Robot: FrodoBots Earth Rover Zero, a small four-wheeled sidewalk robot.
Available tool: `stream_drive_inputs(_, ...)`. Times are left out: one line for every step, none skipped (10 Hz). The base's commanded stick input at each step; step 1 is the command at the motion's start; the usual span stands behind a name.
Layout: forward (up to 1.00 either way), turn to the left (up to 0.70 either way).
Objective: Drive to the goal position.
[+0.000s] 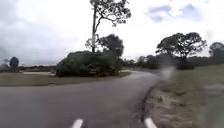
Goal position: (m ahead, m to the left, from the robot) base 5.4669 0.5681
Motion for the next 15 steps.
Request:
stream_drive_inputs(0.85,0.0)
stream_drive_inputs(0.85,0.0)
stream_drive_inputs(0.85,0.0)
stream_drive_inputs(0.85,0.0)
stream_drive_inputs(0.85,0.0)
stream_drive_inputs(0.85,0.0)
stream_drive_inputs(0.85,0.0)
stream_drive_inputs(0.85,0.0)
stream_drive_inputs(0.85,0.0)
stream_drive_inputs(0.85,-0.05)
stream_drive_inputs(0.85,-0.16)
stream_drive_inputs(0.85,-0.28)
stream_drive_inputs(0.85,-0.34)
stream_drive_inputs(0.85,-0.34)
stream_drive_inputs(0.85,-0.34)
